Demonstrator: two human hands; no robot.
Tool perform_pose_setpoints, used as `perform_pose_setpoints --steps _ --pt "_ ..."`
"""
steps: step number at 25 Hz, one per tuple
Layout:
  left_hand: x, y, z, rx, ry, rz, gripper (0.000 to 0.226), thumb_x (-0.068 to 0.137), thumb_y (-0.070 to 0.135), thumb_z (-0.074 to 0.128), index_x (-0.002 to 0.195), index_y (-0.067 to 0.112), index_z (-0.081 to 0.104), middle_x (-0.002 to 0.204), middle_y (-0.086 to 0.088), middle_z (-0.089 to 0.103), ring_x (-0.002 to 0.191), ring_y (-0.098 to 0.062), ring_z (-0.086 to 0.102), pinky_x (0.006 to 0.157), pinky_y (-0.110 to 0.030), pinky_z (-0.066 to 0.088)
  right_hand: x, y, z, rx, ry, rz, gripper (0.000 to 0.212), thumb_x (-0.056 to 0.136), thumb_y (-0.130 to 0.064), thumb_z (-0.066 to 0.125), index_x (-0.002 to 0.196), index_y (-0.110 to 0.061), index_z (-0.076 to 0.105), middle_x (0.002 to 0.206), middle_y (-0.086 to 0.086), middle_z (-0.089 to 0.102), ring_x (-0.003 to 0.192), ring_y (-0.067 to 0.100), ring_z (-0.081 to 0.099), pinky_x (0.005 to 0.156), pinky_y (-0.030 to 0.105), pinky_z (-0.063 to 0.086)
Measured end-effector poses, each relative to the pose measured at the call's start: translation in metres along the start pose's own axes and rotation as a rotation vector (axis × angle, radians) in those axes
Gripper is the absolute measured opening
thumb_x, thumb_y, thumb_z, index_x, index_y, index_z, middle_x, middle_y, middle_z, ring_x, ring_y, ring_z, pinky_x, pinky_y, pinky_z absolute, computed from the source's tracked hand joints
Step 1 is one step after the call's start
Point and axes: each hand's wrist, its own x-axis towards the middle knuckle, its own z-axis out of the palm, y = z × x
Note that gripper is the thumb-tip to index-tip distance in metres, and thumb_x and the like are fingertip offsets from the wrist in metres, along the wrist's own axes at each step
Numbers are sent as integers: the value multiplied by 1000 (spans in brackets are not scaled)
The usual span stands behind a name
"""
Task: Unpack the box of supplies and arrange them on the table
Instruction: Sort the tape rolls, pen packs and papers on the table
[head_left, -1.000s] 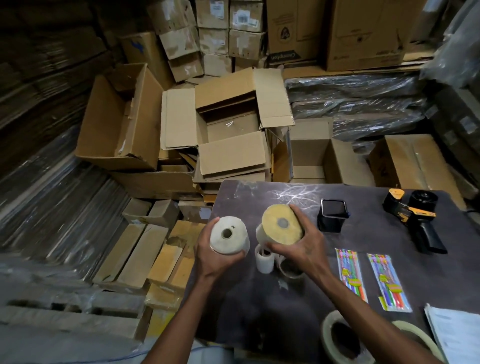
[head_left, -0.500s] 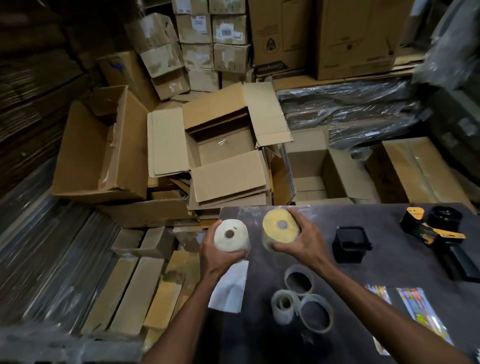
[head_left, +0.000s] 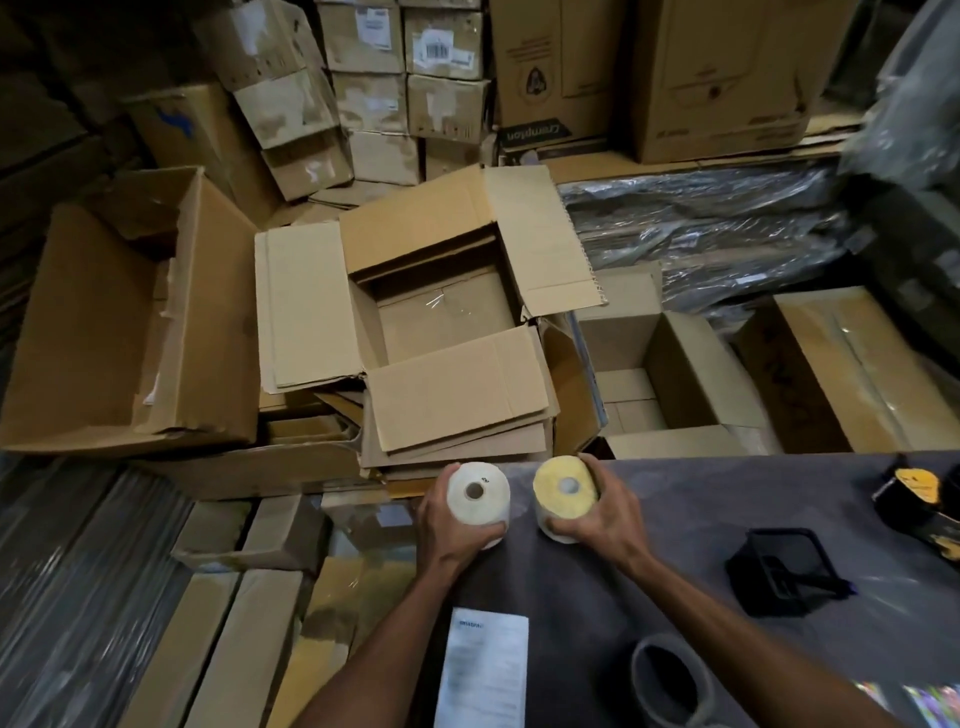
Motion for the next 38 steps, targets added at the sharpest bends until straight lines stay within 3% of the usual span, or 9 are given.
perform_pose_setpoints --steps 6,11,16,22,25,29,31,35,38 --pt "27 -12 23 -35 -37 -14 102 43 30 95 134 24 50 127 1 59 119 -21 54 93 -24 37 23 22 24 41 10 1 109 50 -60 90 142 -37 38 133 -11 53 117 5 51 101 30 48" --pt "29 -22 37 -70 3 -25 104 43 48 86 137 26 47 132 3 55 122 -17 51 99 -36 47 32 31 33 95 17 14 108 54 -54 93 145 -34 38 135 -14 52 119 -1 49 95 11 38" --pt "31 -29 37 -36 11 30 103 45 48 88 137 24 47 131 2 55 121 -17 53 97 -35 49 37 34 29 86 -23 1 109 56 -51 93 147 -32 37 136 -15 50 117 -14 46 95 3 34" --pt "30 -26 35 -19 -25 8 105 45 44 91 137 29 42 132 3 54 121 -19 53 97 -40 51 30 29 26 118 -22 17 107 57 -54 92 147 -37 37 136 -21 49 119 -20 42 99 9 38" --pt "31 -20 32 35 -95 -34 108 46 44 92 136 36 34 132 0 51 120 -23 52 94 -44 52 26 24 25 114 -7 37 102 57 -51 92 143 -39 39 131 -22 50 115 -21 44 95 5 36" --pt "26 -18 33 65 -113 -71 114 48 50 88 144 39 27 141 0 46 129 -25 46 99 -51 49 22 28 28 114 5 65 108 56 -58 90 148 -35 37 139 -14 52 125 2 49 104 25 44" --pt "23 -17 32 75 -127 -69 119 50 51 86 149 37 22 149 0 40 135 -26 41 105 -51 45 21 30 25 113 -31 68 110 58 -57 90 150 -36 34 143 -13 49 128 3 46 108 29 42" --pt "11 -16 24 82 -122 -31 122 56 45 87 155 23 18 153 -4 32 140 -28 35 110 -47 40 19 25 18 61 -148 97 120 64 -49 89 158 -33 16 154 -4 40 137 9 37 109 28 31" --pt "3 -13 18 107 -125 -8 117 52 56 73 153 24 22 149 -4 33 136 -27 38 105 -46 45 20 17 14 -9 -215 141 131 65 -40 89 159 -29 -2 156 5 37 142 27 37 113 40 33"
